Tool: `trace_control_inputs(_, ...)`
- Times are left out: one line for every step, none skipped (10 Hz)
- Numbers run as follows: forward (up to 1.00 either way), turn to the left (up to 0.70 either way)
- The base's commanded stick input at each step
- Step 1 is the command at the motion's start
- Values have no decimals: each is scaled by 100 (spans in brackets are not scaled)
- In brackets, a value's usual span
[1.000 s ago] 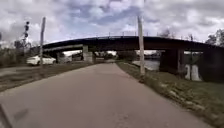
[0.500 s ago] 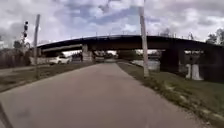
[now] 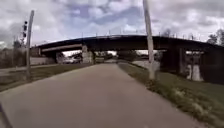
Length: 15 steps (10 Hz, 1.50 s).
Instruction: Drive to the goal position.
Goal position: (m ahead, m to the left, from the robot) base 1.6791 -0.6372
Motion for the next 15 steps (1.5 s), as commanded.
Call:
trace_control_inputs(70, 0)
trace_control_inputs(70, 0)
trace_control_inputs(70, 0)
trace_control_inputs(70, 0)
trace_control_inputs(70, 0)
trace_control_inputs(70, 0)
trace_control_inputs(70, 0)
trace_control_inputs(70, 0)
trace_control_inputs(70, 0)
trace_control_inputs(70, 0)
trace_control_inputs(70, 0)
trace_control_inputs(70, 0)
trace_control_inputs(70, 0)
trace_control_inputs(70, 0)
trace_control_inputs(70, 20)
